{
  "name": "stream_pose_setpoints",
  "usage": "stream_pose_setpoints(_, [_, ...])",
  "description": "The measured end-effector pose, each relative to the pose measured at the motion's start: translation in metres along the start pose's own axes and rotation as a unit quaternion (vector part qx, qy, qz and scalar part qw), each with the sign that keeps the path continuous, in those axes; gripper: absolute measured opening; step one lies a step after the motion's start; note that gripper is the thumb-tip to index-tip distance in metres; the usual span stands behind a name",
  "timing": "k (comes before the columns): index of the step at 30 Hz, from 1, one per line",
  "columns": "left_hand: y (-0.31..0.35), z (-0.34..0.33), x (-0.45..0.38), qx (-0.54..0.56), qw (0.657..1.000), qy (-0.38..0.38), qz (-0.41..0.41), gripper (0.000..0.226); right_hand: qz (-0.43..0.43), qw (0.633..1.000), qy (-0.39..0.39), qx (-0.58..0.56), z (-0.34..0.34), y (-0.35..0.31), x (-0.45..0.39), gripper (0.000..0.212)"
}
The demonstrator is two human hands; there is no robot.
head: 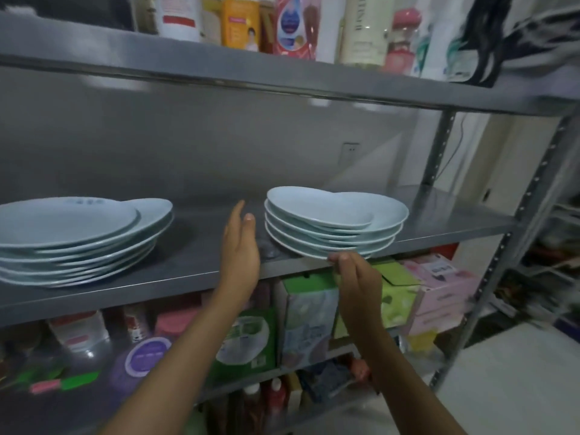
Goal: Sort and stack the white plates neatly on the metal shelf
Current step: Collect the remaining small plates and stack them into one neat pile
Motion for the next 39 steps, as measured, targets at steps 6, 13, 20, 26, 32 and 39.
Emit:
stream_pose_setpoints(6, [-0.014,-0.058,0.011,0.052,0.998,0.003,0.023,0.053,-0.014,0.994,0.089,0.058,0.066,0.042,-0.03,0.024])
stream_pose_setpoints(13, [-0.025,-0.078,0.034,-0.066,0.997,-0.012,-0.035,0.074,-0.257,0.954,0.035,-0.147,0.068,0.092,-0.065,0.042])
stream_pose_setpoints(20, [-0.038,-0.098,0.049,0.171,0.977,0.043,0.119,0.058,-0.448,0.743,-0.04,-0.496,0.046,0.108,-0.075,0.06])
stream_pose_setpoints(26, [-0.025,-0.107,0.046,0.37,0.904,0.056,0.206,0.038,-0.454,0.708,-0.064,-0.537,0.048,0.114,-0.079,0.071])
stream_pose_setpoints(32, [-0.025,-0.105,0.04,0.38,0.896,0.066,0.219,0.043,-0.453,0.708,-0.085,-0.535,0.04,0.116,-0.087,0.077])
stream_pose_setpoints(39, [-0.031,-0.1,0.022,0.387,0.886,0.071,0.246,0.04,-0.445,0.713,-0.116,-0.529,0.028,0.115,-0.101,0.078])
Point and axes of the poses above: each hand's wrist, its own x-axis away from the middle knuckle, its own z-axis out of the back of the hand, y = z × x, the point moved 4 cm from there along -x, towards the middle knuckle, and after that the axes turned 1 degree about -z, right-handed, at the moved point
